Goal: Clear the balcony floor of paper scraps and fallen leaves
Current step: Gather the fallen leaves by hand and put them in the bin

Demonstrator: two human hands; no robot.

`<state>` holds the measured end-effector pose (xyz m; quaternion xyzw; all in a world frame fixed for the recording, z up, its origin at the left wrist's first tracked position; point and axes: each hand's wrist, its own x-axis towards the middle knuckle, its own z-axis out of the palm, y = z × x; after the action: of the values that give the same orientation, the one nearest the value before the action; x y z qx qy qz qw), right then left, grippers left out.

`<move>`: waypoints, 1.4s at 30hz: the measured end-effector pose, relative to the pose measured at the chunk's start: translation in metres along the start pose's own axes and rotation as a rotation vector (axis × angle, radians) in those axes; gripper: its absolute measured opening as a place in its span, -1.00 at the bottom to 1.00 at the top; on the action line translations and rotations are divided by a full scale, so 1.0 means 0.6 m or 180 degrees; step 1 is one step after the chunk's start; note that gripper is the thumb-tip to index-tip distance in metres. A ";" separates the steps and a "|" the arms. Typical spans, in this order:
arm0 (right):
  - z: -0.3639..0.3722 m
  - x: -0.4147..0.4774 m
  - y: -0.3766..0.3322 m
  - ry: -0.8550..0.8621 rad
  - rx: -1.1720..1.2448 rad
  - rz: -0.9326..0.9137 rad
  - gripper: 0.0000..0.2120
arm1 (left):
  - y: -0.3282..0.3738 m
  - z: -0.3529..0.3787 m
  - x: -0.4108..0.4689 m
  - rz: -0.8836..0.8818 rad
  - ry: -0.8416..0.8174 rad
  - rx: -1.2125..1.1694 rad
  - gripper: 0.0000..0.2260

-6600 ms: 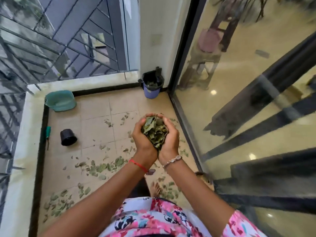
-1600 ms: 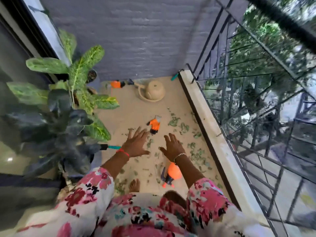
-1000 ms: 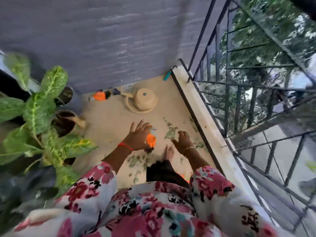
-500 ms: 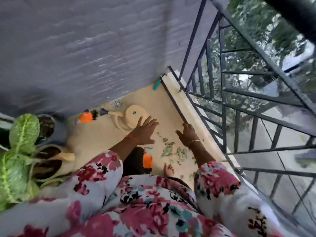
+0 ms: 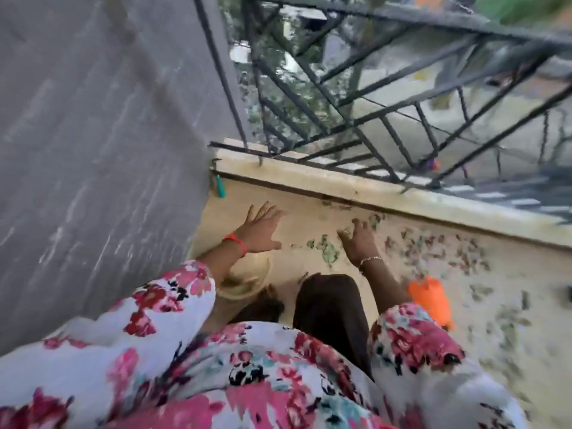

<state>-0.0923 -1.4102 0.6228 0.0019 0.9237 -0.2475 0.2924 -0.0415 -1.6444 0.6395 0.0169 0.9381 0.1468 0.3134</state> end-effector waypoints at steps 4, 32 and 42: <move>0.038 -0.059 0.039 0.0218 0.0171 0.0312 -0.52 | 0.001 0.014 0.014 0.0274 -0.0152 0.0029 -0.29; 0.704 0.451 0.494 0.0887 0.1118 0.1085 -0.12 | -0.171 0.753 0.663 -0.0542 0.0030 -0.1147 -0.29; 0.831 0.667 0.571 0.2540 0.0538 0.1647 -0.31 | -0.176 0.930 0.822 -0.0592 0.1745 -0.0993 -0.26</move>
<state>-0.1044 -1.3946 -0.1021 0.3502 0.9096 -0.2208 -0.0341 -0.1003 -1.5367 -0.1025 -0.1572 0.9512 0.2586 0.0600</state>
